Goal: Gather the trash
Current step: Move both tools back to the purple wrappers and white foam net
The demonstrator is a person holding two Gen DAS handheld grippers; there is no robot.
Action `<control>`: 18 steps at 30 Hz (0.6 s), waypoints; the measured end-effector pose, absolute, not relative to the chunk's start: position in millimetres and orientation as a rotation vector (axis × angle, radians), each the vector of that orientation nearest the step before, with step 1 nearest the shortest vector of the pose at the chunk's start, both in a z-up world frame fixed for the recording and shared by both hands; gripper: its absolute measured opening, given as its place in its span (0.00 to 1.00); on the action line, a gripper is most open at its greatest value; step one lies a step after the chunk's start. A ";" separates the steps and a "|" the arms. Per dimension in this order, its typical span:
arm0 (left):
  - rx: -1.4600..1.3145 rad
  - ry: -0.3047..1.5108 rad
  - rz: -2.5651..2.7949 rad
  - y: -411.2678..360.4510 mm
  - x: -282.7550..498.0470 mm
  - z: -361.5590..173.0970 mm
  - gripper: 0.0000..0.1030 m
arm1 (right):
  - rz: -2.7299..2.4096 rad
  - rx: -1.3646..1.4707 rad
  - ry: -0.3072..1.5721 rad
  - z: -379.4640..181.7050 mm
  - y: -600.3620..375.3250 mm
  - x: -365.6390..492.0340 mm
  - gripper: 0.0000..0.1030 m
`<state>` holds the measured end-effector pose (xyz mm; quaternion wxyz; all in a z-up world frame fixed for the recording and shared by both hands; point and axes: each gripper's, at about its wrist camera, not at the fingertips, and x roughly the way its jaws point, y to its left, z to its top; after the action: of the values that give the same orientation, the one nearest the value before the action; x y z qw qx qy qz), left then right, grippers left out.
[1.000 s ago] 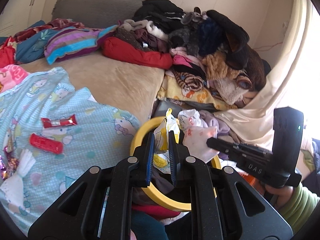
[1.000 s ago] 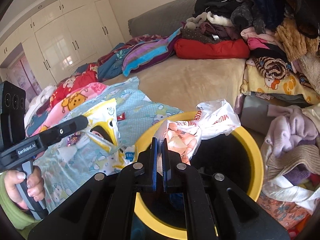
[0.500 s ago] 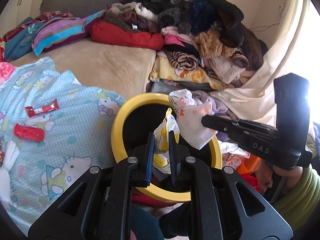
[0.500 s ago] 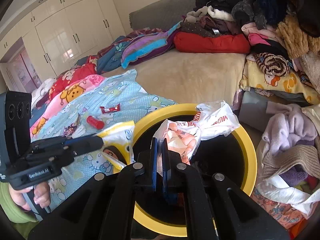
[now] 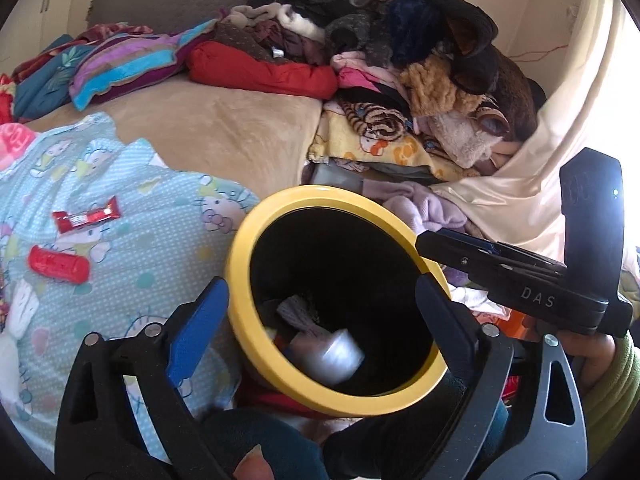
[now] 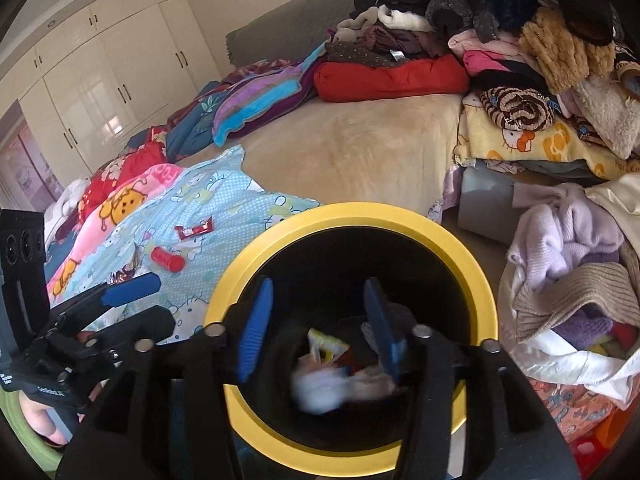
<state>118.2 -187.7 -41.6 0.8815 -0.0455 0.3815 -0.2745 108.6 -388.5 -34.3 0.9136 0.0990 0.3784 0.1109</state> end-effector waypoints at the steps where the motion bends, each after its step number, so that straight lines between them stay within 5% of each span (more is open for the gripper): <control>1: -0.098 0.792 -0.563 -184.7 117.8 -41.0 0.85 | 0.227 0.205 0.779 -34.5 -387.4 108.9 0.52; 9: -0.103 0.750 -0.476 -157.8 113.5 -32.5 0.89 | 0.209 0.202 0.737 -29.8 -367.4 104.5 0.71; 18: -0.147 0.705 -0.421 -128.9 109.8 -19.3 0.89 | 0.200 0.190 0.707 -23.1 -349.0 100.5 0.75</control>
<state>109.8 -128.9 -19.3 0.9142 -0.0714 0.3425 -0.2044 100.5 -349.0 -23.1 0.9289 0.0926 0.3449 0.0977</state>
